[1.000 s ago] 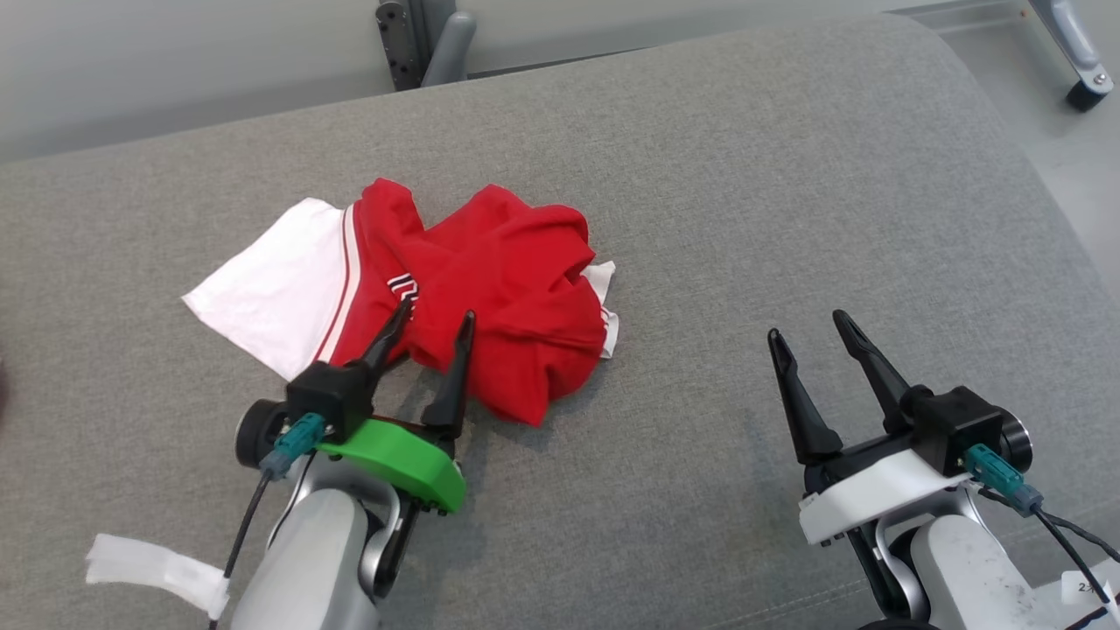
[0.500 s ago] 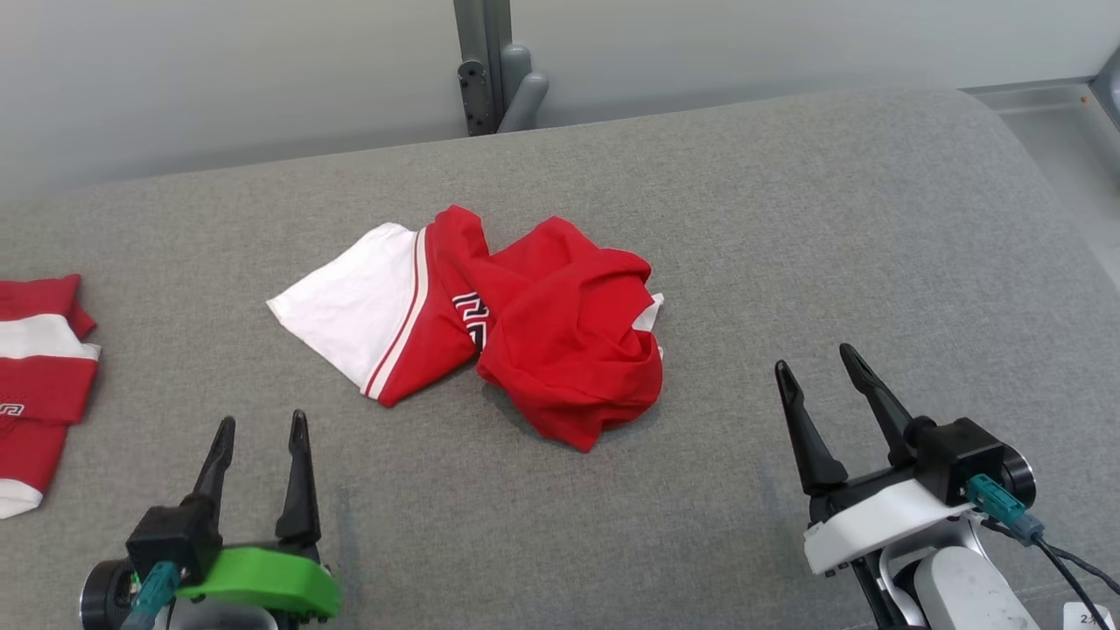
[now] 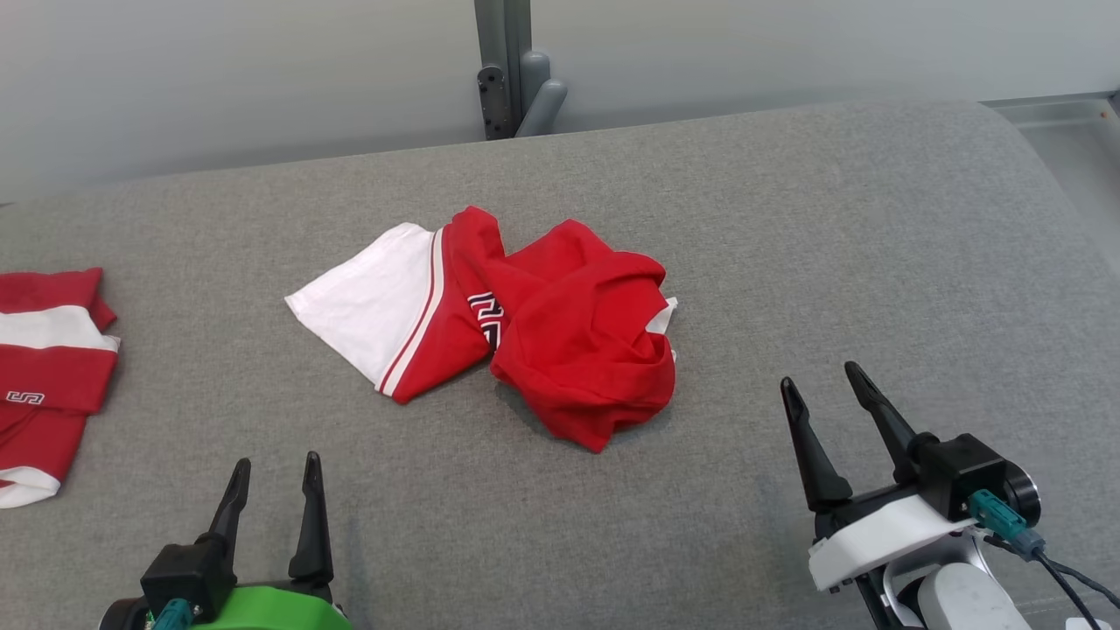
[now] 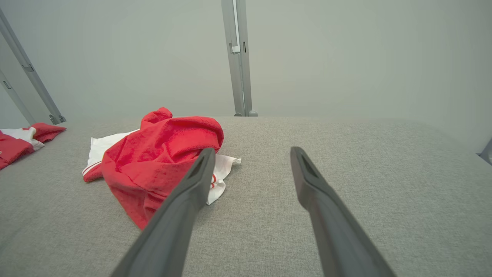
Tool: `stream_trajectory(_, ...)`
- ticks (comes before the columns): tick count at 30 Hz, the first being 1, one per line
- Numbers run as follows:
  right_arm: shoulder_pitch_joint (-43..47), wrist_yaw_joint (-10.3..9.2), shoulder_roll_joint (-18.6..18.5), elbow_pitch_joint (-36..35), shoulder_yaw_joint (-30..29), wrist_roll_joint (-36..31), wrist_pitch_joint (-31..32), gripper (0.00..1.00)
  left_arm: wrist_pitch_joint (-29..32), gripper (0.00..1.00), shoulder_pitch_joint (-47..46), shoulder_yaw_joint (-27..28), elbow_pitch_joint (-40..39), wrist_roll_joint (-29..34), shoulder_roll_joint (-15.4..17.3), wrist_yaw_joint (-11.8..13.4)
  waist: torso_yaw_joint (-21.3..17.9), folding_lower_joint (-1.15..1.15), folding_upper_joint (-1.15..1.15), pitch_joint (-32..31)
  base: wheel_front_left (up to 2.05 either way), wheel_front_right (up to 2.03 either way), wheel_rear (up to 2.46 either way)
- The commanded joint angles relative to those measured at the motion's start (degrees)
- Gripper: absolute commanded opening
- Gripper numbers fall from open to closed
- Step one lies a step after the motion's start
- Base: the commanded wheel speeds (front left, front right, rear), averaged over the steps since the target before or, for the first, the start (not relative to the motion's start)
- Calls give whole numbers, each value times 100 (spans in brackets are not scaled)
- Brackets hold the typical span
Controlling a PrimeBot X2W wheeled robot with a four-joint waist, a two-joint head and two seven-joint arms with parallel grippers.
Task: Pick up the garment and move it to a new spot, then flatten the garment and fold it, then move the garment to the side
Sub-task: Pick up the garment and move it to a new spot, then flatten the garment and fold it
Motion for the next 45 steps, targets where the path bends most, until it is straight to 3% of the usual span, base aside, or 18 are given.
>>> stream_trajectory(1, 19, -2, -36, 11, 52, -5, -15, 100, -1, 100, -92, -45, -1, -44, 6, 20, 51, 0, 0, 43, 0, 0, 0)
stream_trajectory(10, -755, -2, -244, 4, 824, 114, -15, 100, -1, 100, -323, -482, 44, -163, 7, 49, 626, 0, 0, 365, 0, 0, 0)
stream_trajectory(20, -2192, -4, -558, 945, 1699, 264, -15, 100, -1, 100, -474, -951, 152, -334, 8, 114, 1534, 0, 0, 654, 0, 0, 0)
stream_trajectory(29, -3569, -4, -663, 2886, 2279, 651, -11, 100, -1, 100, -612, -1141, 208, -537, 5, 180, 2131, 0, 0, 946, 0, 0, 0)
stream_trajectory(38, -4742, -4, -587, 4593, 2886, 1083, 497, 100, -1, 100, -738, -1400, 252, -775, 8, 273, 2638, 0, 0, 1187, 0, 0, 0)
stream_trajectory(39, -4823, -4, -582, 4738, 2919, 1064, 556, 94, -1, 100, -723, -1401, 253, -799, 7, 283, 2666, 0, 0, 1195, 0, 0, 0)
stream_trajectory(40, -4884, -4, -544, 4865, 2950, 1074, 584, 62, -1, 100, -708, -1391, 247, -813, 7, 291, 2683, 0, 0, 1199, 0, 0, 0)
stream_trajectory(41, -4884, -4, -544, 4865, 2950, 1074, 584, 62, -1, 100, -708, -1391, 247, -813, 7, 291, 2683, 0, 0, 1199, 0, 0, 0)
stream_trajectory(42, -4995, -4, -480, 5055, 2989, 1095, 551, 0, -1, 100, -689, -1392, 241, -825, 7, 300, 2707, 0, 0, 1206, 0, 0, 0)
stream_trajectory(45, -5145, -4, -408, 5247, 3041, 1094, 420, 0, -1, 100, -665, -1366, 234, -862, 7, 326, 2710, 0, 0, 1205, 0, 0, 0)
